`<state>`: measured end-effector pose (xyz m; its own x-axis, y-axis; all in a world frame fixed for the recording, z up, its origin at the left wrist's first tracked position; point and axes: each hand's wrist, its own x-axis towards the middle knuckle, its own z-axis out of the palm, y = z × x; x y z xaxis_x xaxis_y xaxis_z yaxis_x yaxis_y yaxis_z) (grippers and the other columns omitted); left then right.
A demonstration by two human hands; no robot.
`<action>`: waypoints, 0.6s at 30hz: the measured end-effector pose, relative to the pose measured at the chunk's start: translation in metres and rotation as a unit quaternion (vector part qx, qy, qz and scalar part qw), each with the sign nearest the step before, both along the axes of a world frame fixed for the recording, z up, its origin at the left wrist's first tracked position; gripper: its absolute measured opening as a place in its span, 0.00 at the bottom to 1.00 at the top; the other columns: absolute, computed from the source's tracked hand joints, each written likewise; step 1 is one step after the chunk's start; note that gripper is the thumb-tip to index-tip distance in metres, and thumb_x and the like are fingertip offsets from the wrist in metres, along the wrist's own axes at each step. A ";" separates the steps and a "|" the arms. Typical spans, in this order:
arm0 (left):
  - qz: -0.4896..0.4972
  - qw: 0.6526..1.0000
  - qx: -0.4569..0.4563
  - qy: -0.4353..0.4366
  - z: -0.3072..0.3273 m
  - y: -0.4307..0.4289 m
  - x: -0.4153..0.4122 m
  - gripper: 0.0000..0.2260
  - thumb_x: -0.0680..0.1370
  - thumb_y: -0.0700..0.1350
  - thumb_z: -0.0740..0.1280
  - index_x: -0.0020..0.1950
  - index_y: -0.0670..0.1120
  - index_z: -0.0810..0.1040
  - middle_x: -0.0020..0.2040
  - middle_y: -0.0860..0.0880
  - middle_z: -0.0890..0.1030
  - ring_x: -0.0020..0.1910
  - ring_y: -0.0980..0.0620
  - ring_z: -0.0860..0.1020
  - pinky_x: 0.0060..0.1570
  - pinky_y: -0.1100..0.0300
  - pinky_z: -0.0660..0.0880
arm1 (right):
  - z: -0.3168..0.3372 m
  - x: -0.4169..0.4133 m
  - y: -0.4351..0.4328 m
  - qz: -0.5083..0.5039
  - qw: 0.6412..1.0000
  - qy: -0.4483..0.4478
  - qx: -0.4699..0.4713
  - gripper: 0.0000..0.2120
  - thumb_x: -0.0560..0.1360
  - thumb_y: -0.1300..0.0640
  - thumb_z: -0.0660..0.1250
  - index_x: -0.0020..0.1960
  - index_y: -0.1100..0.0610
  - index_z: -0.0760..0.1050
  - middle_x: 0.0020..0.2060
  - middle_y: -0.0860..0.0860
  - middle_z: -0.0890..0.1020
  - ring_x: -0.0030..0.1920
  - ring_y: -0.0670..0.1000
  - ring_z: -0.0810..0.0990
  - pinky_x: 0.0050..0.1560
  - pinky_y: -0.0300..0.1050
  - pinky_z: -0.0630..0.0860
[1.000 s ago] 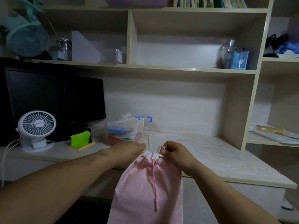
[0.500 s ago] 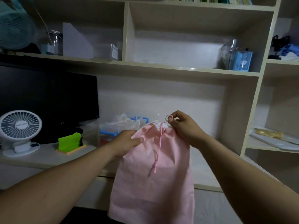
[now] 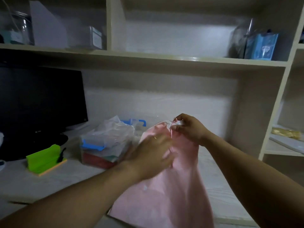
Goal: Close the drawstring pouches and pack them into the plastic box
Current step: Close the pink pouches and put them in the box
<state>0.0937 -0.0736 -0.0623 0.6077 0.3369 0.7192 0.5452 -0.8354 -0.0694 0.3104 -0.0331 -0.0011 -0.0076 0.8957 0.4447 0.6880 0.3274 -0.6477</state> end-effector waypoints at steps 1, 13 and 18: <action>-0.027 0.994 -0.043 0.095 -0.011 0.000 0.009 0.17 0.83 0.58 0.61 0.69 0.54 0.74 0.67 0.52 0.78 0.66 0.49 0.75 0.69 0.52 0.70 | -0.006 0.001 0.010 -0.007 1.000 -0.010 -0.001 0.09 0.75 0.53 0.76 0.52 0.52 0.80 0.46 0.49 0.85 0.47 0.51 0.83 0.49 0.46 0.78; 0.100 0.875 -0.385 0.276 -0.076 0.077 0.022 0.32 0.79 0.75 0.46 0.82 0.68 0.48 0.85 0.55 0.44 0.84 0.51 0.40 0.79 0.37 0.41 | -0.033 0.005 0.090 0.021 0.991 -0.099 -0.086 0.11 0.75 0.47 0.74 0.50 0.54 0.82 0.48 0.50 0.86 0.52 0.53 0.84 0.56 0.52 0.80; 0.136 0.947 -0.260 0.128 -0.081 0.071 0.013 0.26 0.76 0.72 0.57 0.60 0.54 0.76 0.62 0.51 0.75 0.67 0.48 0.71 0.65 0.48 0.69 | -0.038 -0.009 0.033 0.041 0.992 -0.118 0.006 0.08 0.78 0.50 0.73 0.56 0.48 0.78 0.43 0.41 0.80 0.42 0.36 0.77 0.39 0.29 0.68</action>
